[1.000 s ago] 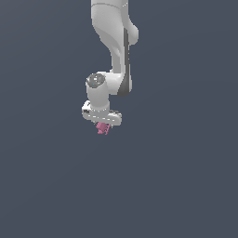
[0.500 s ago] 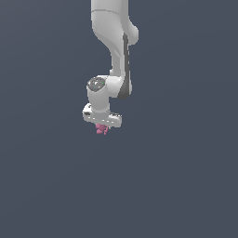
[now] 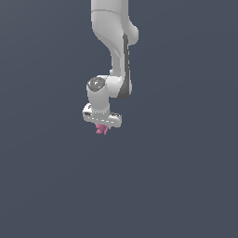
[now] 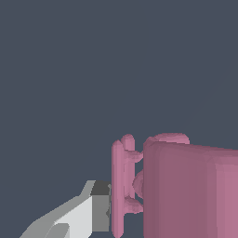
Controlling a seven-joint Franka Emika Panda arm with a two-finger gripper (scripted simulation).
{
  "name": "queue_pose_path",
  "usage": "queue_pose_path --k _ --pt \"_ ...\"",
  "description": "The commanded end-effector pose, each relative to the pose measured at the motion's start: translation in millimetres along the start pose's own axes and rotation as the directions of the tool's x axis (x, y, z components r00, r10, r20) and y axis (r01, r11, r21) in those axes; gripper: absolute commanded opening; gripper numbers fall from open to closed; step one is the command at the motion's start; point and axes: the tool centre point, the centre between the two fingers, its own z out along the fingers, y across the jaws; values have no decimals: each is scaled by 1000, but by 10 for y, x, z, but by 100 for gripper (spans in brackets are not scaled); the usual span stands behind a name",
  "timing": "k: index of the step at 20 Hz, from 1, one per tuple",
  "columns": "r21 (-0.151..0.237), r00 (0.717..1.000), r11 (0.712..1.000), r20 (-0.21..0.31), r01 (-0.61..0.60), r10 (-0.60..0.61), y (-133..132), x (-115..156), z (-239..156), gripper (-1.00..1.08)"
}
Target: Pick up the object and move it to a goal position.
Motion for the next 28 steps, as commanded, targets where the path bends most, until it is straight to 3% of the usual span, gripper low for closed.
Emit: queue_pose_path --k 1,11,28 --pt "0 1000 1000 1 -1 1 5 20 1 -100" --pt "0 1000 1000 1 -1 1 21 364 -80 -100" --pt "-1 1000 1000 2 -1 1 64 1396 -302 -100"
